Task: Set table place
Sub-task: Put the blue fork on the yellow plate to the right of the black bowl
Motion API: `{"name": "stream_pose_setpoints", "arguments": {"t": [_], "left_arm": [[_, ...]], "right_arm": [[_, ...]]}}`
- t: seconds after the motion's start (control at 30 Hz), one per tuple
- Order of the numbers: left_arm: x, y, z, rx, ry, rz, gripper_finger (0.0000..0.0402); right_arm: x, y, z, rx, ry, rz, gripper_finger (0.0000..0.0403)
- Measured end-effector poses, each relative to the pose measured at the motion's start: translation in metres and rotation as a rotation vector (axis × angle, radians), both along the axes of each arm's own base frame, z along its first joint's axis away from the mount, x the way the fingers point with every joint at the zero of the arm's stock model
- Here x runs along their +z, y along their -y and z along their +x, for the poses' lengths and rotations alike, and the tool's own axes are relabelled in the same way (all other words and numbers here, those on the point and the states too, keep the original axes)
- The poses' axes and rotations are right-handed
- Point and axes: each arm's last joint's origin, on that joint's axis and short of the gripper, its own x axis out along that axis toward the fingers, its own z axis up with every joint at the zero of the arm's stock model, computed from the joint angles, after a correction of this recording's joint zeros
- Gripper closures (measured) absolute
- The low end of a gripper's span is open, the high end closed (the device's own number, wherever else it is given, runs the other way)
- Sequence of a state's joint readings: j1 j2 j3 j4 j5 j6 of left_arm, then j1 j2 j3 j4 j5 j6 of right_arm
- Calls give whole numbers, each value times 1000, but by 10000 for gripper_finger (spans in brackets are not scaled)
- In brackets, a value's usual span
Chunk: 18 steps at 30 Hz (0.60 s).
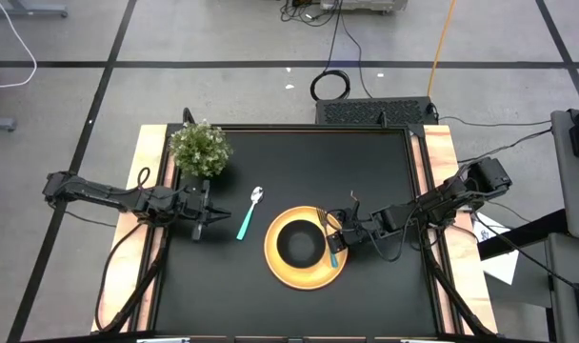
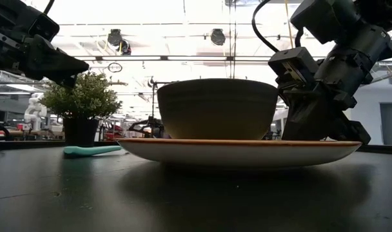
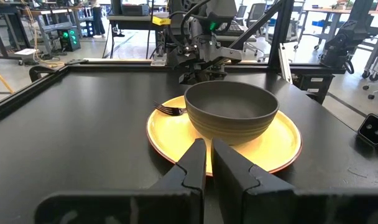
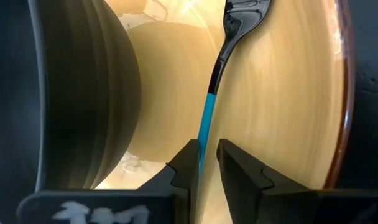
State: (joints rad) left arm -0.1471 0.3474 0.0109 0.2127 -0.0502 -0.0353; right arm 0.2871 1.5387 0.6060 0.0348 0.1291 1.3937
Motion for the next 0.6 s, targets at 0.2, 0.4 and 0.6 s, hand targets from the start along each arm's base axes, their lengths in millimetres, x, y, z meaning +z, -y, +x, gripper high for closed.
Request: {"name": "stream_pose_setpoints", "arguments": {"t": [0.2,0.4,0.6], "left_arm": [[0,0,0,0,0,0,371],[0,0,0,0,0,0,371],[0,0,0,0,0,0,371]], "right_arm": [[0,0,0,-6,-2,4,349],[0,0,0,-6,-2,4,348],[0,0,0,-6,-2,4,348]]}}
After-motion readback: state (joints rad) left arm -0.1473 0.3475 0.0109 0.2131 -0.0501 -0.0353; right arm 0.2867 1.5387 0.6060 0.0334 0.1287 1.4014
